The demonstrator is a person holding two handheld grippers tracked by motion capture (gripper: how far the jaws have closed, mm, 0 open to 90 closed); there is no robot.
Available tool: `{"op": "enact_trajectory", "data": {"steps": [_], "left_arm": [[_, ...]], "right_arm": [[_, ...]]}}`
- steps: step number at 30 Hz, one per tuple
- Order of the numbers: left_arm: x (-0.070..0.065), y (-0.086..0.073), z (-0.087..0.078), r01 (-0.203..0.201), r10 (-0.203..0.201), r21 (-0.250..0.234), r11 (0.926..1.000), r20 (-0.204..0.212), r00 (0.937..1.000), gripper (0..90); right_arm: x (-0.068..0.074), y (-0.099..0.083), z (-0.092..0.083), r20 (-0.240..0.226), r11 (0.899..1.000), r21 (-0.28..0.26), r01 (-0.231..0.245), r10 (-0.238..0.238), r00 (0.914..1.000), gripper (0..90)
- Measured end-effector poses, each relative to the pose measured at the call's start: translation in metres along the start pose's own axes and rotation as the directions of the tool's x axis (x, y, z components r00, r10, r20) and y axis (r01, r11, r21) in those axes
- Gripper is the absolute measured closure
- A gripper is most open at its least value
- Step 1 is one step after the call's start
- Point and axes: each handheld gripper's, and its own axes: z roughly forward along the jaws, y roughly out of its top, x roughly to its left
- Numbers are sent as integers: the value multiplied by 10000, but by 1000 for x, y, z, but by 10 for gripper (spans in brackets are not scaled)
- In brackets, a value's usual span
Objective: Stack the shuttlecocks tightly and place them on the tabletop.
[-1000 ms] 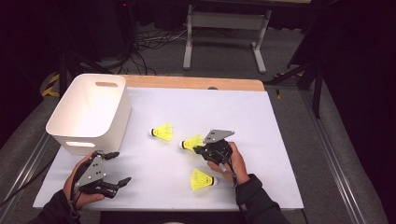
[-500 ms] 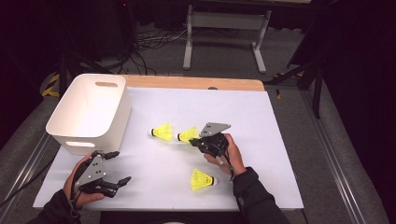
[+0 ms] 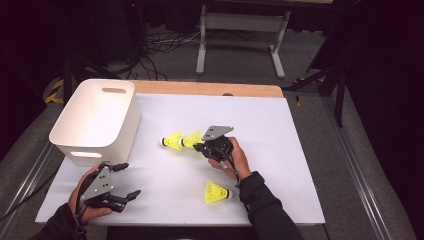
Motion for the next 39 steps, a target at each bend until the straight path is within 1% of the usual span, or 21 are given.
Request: {"op": "enact_trajectory", "data": {"steps": [5,9,15,20,26,27,28,33,37,39], "left_arm": [[0,0,0,-34,34,16,10000,3,10000,102],[0,0,0,-59,59,18,10000,10,10000,103],[-1,0,0,-53,53,27,10000,47,10000,103],[0,0,0,-82,82,50,10000,81,9999,104],[-1,0,0,-77,76,44,10000,127,9999,106],[-1,0,0,-78,77,50,10000,142,9999,106],[-1,0,1,-74,73,63,10000,136,9999,106],[-1,0,1,-82,80,73,9999,159,9998,106],[-1,0,1,-93,92,80,9999,182,9998,106],[-1,0,1,-94,93,81,9999,197,9998,106]], "right_arm": [[-2,2,4,139,10000,-3,-97,97,9999,900],[-2,4,12,162,9999,139,-59,57,9999,900],[-2,5,27,176,9992,351,-172,166,9997,899],[-2,7,31,157,9992,338,-191,186,9997,899],[2,10,32,5,9997,184,-145,144,9999,899],[4,12,33,-127,9997,152,-167,169,9998,898],[4,12,33,-127,9997,152,-167,169,9998,898],[11,14,37,-340,9997,252,-26,34,9994,892],[15,15,40,-482,9993,369,-60,77,9988,874],[17,15,42,-562,9990,452,41,-16,9984,873]]}}
